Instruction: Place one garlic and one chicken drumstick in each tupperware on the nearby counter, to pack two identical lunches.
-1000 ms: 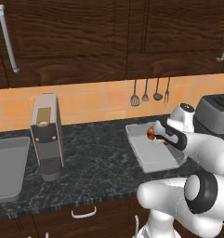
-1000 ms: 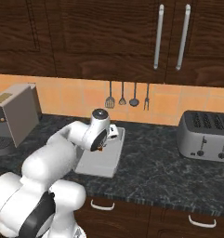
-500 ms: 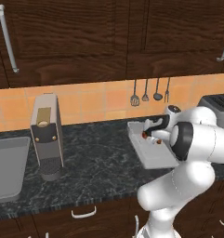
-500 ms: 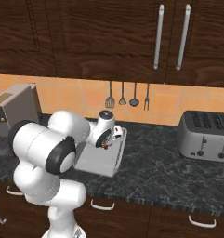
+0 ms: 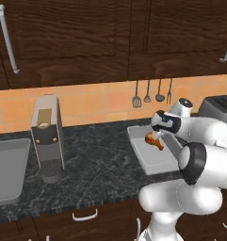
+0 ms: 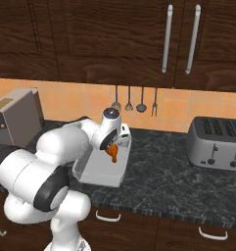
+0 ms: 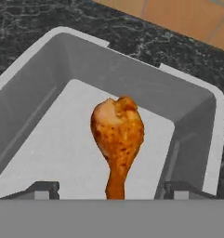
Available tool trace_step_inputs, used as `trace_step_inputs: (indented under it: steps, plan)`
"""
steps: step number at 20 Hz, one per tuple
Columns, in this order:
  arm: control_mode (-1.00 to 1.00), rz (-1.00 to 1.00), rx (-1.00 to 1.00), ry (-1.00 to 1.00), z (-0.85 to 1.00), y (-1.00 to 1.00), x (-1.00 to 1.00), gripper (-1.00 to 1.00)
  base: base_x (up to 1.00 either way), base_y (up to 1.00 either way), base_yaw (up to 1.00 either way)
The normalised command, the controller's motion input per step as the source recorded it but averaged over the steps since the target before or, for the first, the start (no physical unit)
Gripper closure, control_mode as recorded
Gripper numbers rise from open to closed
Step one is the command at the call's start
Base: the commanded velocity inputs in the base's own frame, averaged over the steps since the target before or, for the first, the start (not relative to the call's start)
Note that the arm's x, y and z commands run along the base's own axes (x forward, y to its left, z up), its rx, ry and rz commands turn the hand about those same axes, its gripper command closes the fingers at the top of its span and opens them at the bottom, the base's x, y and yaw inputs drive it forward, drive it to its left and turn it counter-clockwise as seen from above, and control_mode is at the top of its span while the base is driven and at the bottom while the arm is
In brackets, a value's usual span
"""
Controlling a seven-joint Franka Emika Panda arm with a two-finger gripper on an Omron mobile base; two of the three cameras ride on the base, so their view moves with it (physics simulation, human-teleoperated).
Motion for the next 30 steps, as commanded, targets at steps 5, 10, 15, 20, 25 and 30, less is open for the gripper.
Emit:
trace_step_inputs:
  steps: [5,10,15,20,25,30]
  plan:
    - [-1.0,-0.18,-0.03,-0.04,0.76,0.49,-0.95,-1.0,0.0,0.0,0.0]
    - [-1.0,-0.32,0.08,-0.13,0.85,0.19,-1.0,-1.0,0.0,0.0,0.0]
    - [-1.0,-0.1,0.0,-0.13,0.4,0.47,-1.0,-1.0,0.0,0.0,0.0]
    - [-1.0,0.0,-0.03,-0.21,0.17,0.32,-1.0,-1.0,0.0,0.0,0.0]
    - [1.0,0.0,-0.02,-0.09,0.03,0.1,-0.4,-1.0,-0.6,0.0,0.04]
    - [1.0,0.0,0.0,0.0,0.0,0.0,0.0,-1.0,-1.0,-0.52,0.1]
